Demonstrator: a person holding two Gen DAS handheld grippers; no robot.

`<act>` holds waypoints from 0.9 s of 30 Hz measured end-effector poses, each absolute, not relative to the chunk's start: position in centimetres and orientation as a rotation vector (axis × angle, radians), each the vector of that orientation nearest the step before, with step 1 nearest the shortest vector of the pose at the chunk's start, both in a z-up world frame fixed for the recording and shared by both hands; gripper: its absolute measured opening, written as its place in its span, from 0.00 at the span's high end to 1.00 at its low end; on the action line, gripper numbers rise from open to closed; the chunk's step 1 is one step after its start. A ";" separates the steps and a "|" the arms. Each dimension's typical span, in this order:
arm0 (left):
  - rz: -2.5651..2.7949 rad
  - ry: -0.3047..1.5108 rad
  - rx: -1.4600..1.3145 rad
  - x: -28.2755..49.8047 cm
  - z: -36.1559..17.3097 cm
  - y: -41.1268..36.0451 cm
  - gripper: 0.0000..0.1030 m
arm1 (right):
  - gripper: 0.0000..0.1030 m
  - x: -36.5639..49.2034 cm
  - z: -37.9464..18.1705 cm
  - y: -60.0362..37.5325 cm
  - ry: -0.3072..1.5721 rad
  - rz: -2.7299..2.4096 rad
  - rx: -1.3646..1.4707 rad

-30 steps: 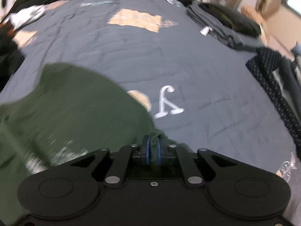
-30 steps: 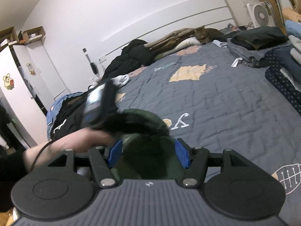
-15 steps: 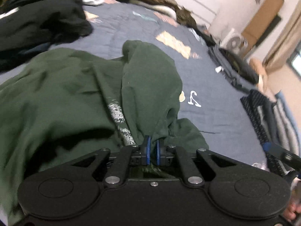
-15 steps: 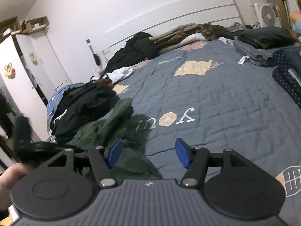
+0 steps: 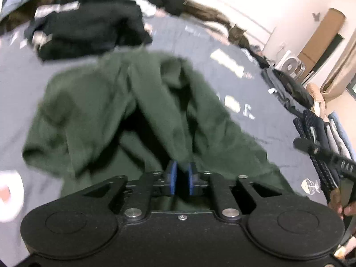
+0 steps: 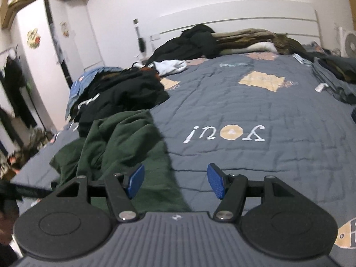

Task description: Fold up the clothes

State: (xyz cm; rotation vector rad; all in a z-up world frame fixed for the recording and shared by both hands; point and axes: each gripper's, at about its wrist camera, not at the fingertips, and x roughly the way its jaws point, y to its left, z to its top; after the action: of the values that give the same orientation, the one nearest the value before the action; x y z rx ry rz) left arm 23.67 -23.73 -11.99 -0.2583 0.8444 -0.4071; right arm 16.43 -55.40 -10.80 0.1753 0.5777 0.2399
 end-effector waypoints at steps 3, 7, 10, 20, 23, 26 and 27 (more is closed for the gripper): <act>-0.377 0.797 -0.233 25.6 -11.5 -24.6 0.50 | 0.40 16.3 -10.7 -53.8 0.547 0.252 0.128; -0.344 0.798 -0.262 28.1 -12.7 -24.9 0.51 | 0.40 16.5 -10.8 -51.5 0.547 0.258 0.051; -0.348 0.796 -0.294 28.2 -14.2 -24.0 0.83 | 0.40 16.7 -10.8 -50.2 0.554 0.263 0.027; -0.386 0.836 -0.294 27.5 -14.7 -22.4 0.91 | 0.40 21.1 -9.8 -44.9 0.608 0.353 -0.109; -0.386 0.848 -0.298 27.6 -14.8 -22.2 0.91 | 0.40 22.8 -10.5 -43.0 0.648 0.358 -0.154; -0.389 0.858 -0.308 27.8 -14.9 -22.0 0.91 | 0.40 24.4 -11.7 -41.0 0.696 0.343 -0.212; -0.391 0.861 -0.311 27.8 -14.9 -21.9 0.91 | 0.40 24.9 -12.1 -40.4 0.712 0.338 -0.231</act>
State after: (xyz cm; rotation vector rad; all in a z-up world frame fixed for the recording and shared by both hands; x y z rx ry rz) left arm 27.77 -21.91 -14.90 -0.3106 0.8607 -0.3908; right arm 24.90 -40.37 -12.07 -0.2309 0.7118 0.3382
